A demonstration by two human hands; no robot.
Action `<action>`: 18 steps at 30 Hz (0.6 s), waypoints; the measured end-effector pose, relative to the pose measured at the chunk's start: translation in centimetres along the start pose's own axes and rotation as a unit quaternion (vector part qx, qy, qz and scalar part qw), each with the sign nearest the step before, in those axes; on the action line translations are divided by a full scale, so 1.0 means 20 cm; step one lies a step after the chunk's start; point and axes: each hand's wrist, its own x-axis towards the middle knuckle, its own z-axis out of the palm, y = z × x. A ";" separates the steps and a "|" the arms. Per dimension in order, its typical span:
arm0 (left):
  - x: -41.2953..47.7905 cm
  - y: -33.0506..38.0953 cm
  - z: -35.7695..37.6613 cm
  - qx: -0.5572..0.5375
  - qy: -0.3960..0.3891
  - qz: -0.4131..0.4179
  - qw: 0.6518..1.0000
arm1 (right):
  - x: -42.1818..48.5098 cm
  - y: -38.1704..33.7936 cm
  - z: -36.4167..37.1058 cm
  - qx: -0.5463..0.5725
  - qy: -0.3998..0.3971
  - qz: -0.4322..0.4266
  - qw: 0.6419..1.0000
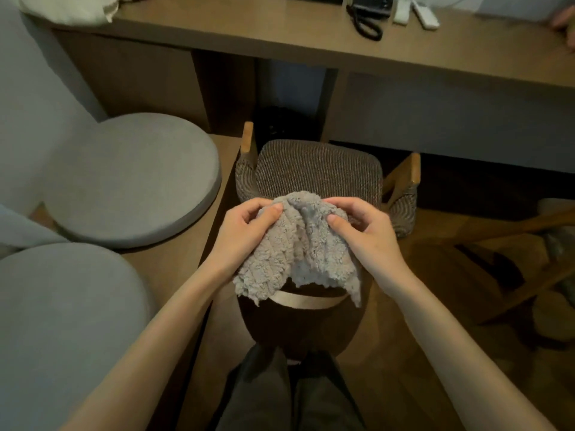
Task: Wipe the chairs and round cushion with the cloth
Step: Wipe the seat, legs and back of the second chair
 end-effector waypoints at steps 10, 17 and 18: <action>0.33 0.55 -0.02 0.150 -0.093 -0.040 0.983 | 0.29 -0.40 -0.33 -0.057 0.003 0.085 0.995; 0.53 0.67 0.25 0.200 -0.148 0.006 0.969 | 0.36 -0.35 -0.68 -0.086 0.045 0.104 0.990; 0.55 0.69 0.32 0.200 -0.147 0.013 0.969 | 0.36 -0.34 -0.75 -0.086 0.050 0.104 0.990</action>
